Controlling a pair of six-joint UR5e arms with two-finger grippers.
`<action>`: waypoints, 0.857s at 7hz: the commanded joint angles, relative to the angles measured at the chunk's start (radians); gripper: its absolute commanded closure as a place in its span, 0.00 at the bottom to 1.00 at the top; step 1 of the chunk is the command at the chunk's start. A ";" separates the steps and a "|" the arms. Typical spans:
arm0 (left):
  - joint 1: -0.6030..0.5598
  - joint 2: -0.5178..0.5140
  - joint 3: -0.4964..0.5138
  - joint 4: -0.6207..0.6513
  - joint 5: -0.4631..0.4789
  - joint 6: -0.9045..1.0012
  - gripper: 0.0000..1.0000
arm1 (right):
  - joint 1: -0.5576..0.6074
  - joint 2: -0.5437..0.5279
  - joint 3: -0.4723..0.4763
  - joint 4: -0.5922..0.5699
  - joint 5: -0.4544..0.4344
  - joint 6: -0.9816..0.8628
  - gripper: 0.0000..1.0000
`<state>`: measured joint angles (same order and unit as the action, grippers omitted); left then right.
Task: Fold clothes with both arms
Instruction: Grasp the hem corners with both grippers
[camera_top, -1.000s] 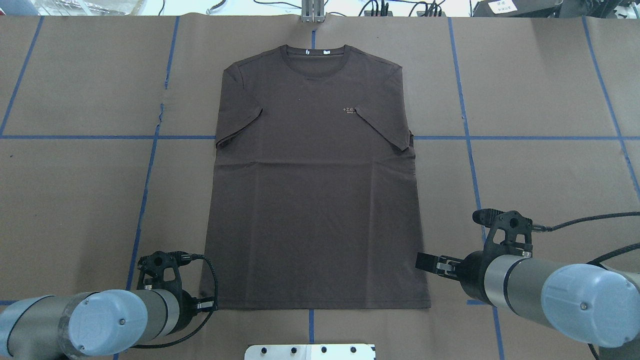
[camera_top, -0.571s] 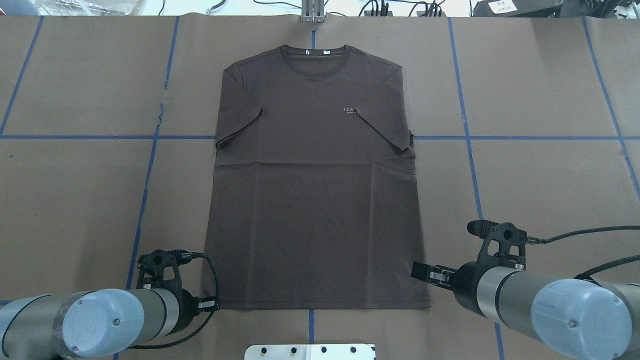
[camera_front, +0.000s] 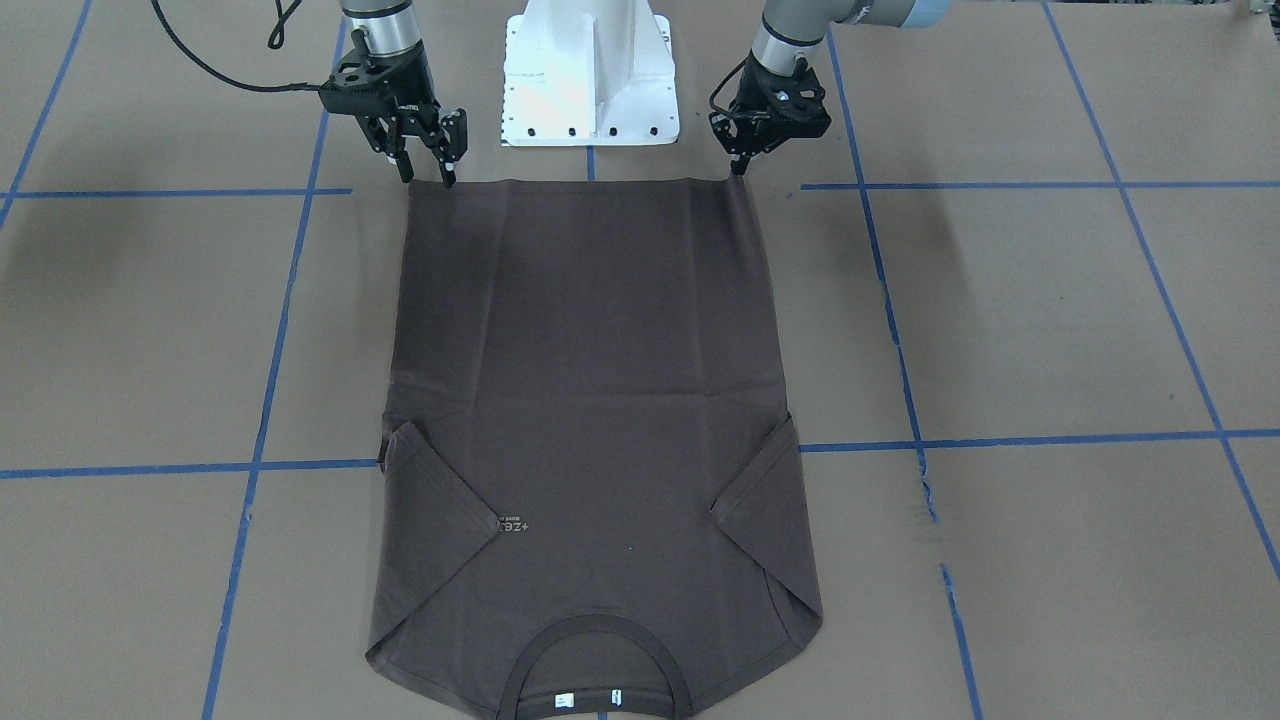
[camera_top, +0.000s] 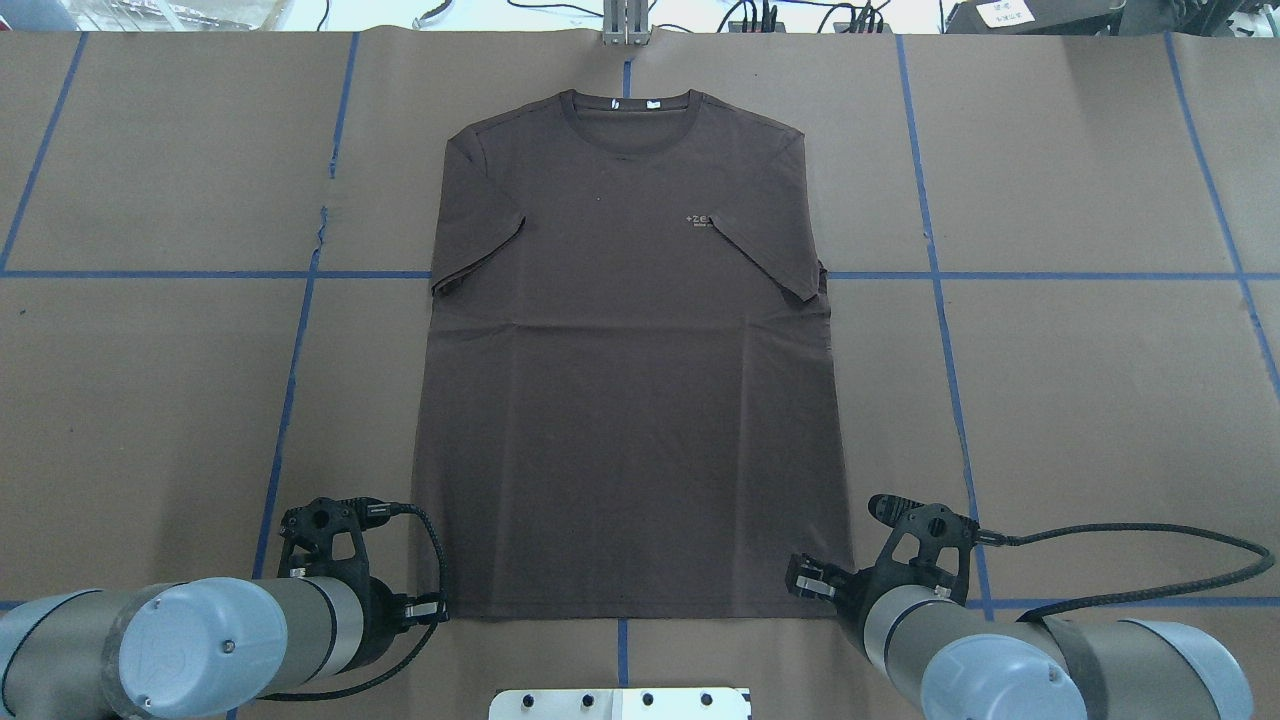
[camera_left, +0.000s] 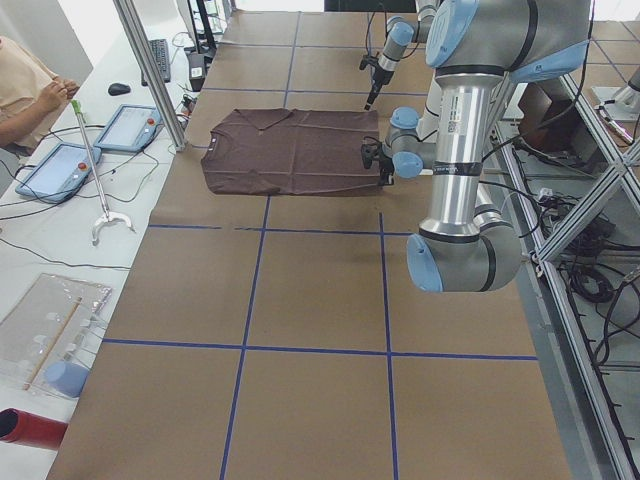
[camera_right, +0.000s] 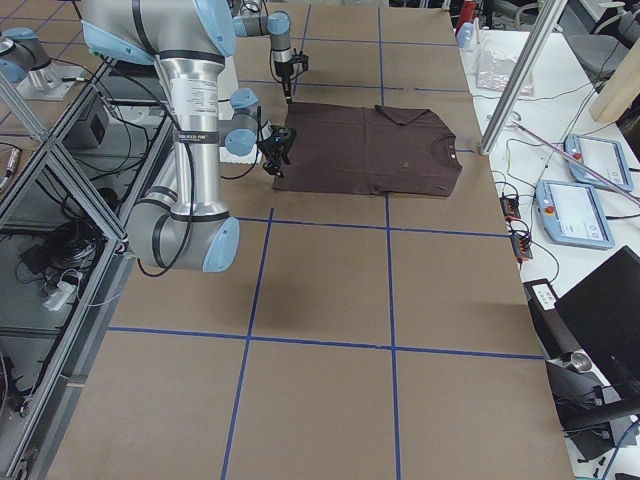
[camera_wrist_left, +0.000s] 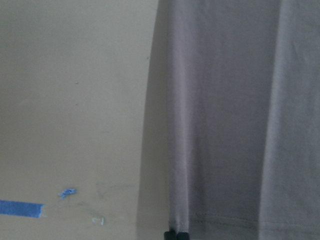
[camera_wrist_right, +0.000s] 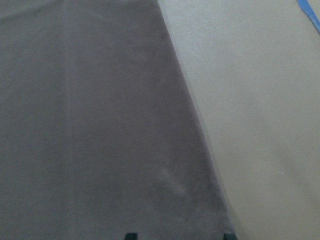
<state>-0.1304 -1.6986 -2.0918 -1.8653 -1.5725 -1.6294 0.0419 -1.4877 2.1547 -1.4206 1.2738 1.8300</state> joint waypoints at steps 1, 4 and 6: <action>0.000 -0.004 -0.001 0.000 -0.001 -0.003 1.00 | -0.023 -0.002 -0.047 -0.006 -0.027 0.005 0.37; 0.002 -0.003 -0.001 0.000 -0.001 -0.004 1.00 | -0.048 -0.031 -0.042 -0.006 -0.034 0.006 0.37; 0.000 -0.003 -0.001 0.000 -0.001 -0.004 1.00 | -0.063 -0.032 -0.042 -0.006 -0.054 0.027 0.43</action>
<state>-0.1297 -1.7014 -2.0924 -1.8660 -1.5739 -1.6337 -0.0124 -1.5183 2.1122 -1.4266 1.2304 1.8419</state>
